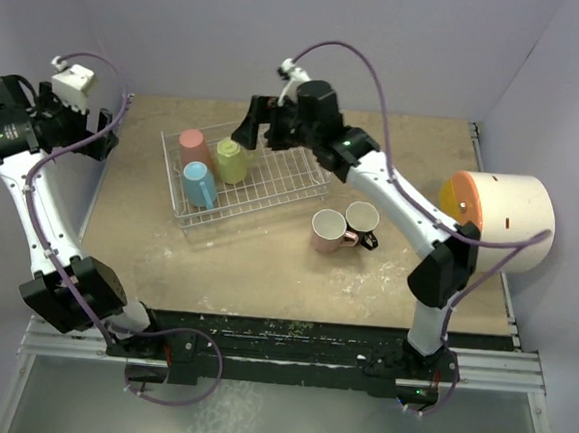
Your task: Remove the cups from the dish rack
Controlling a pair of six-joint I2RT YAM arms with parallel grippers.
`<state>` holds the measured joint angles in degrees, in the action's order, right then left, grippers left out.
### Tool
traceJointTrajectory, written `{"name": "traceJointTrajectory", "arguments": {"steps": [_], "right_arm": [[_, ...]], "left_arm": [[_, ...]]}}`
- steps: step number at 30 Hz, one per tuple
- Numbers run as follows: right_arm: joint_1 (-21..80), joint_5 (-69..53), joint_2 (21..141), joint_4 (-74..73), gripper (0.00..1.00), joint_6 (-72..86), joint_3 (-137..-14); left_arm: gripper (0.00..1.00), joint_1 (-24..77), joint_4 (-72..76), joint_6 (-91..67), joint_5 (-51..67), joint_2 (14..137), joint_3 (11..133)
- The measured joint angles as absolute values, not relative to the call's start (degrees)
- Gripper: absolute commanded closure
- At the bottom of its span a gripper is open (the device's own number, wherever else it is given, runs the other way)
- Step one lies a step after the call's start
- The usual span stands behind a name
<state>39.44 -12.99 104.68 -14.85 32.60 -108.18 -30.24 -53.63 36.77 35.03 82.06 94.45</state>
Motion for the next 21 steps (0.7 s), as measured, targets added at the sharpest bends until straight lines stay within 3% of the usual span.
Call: {"name": "traceJointTrajectory", "arguments": {"steps": [10, 21], "right_arm": [[55.2, 7.7, 125.6, -25.1, 0.11, 23.0, -118.2], [56.9, 18.2, 134.7, -28.1, 0.20, 17.2, -126.8]], "left_arm": [[0.00, -33.6, -42.3, 20.1, 50.0, 71.3, 85.8], [0.01, -33.6, -42.5, 18.8, 50.6, 78.0, 86.3]]}}
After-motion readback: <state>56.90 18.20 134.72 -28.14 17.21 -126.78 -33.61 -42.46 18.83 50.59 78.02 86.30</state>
